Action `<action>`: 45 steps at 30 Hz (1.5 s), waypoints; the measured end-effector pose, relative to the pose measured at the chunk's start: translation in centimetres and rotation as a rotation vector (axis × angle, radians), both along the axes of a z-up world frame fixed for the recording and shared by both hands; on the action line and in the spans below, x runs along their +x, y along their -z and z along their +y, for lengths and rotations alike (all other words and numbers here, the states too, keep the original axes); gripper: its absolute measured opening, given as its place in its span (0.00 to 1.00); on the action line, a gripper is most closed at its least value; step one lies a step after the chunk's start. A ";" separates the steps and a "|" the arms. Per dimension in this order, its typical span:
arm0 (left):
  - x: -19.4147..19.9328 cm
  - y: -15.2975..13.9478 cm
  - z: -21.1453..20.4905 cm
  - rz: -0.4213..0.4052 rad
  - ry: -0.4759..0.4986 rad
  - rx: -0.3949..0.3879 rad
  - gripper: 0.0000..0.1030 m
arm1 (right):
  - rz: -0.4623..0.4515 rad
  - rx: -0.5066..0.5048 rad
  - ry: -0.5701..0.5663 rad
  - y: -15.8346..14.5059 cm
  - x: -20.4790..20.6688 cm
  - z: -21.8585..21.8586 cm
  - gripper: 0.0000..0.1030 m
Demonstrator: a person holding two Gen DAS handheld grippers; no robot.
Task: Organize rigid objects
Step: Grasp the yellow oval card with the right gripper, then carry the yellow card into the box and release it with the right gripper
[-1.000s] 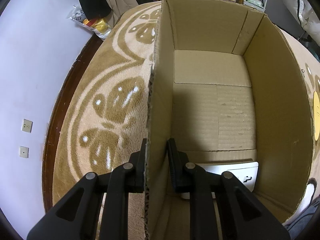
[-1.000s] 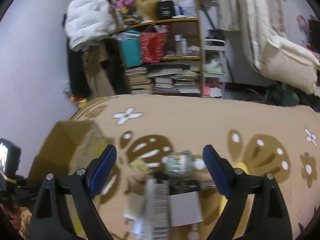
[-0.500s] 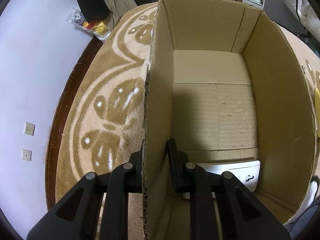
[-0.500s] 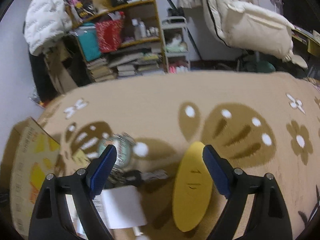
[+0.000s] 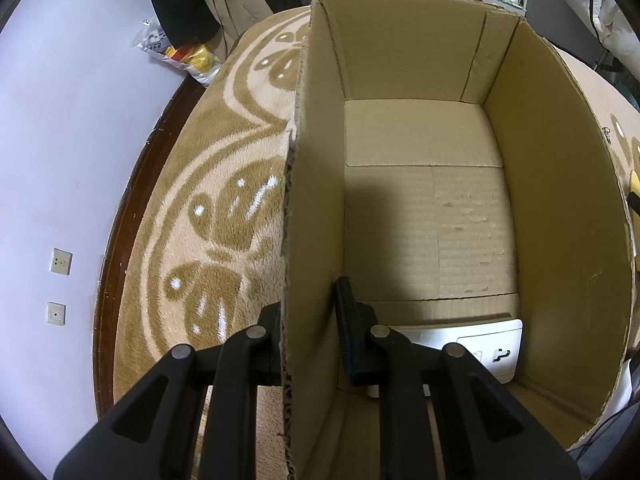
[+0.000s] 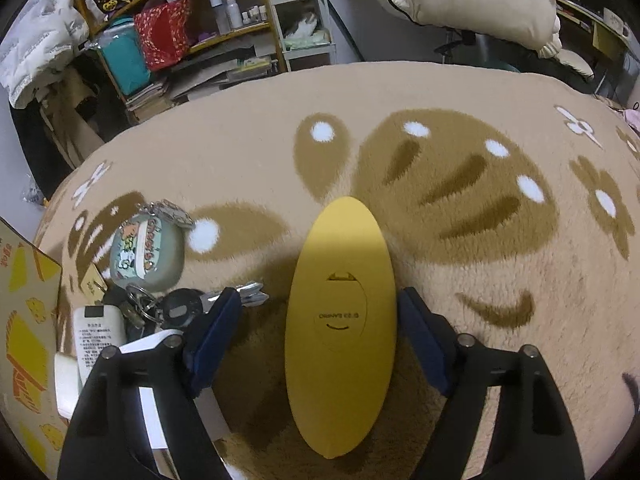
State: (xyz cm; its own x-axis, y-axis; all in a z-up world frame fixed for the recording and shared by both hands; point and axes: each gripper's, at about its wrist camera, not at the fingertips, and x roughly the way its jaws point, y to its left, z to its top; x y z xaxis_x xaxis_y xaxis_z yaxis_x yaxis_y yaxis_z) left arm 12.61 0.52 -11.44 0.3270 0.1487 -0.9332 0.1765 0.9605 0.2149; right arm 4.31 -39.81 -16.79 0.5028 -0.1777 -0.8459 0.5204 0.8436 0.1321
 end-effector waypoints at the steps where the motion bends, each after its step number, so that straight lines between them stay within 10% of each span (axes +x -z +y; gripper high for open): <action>1: 0.0 0.0 0.0 0.000 0.000 0.001 0.17 | 0.011 -0.005 0.001 0.1 -0.1 0.0 0.75; 6: 0.0 0.0 -0.1 0.000 0.001 0.005 0.17 | 0.029 -0.018 0.007 0.2 -0.3 -0.1 0.58; 45: -0.1 -0.1 -0.3 -0.004 0.013 0.023 0.18 | -0.290 -0.007 -0.541 -12.7 2.7 18.9 0.57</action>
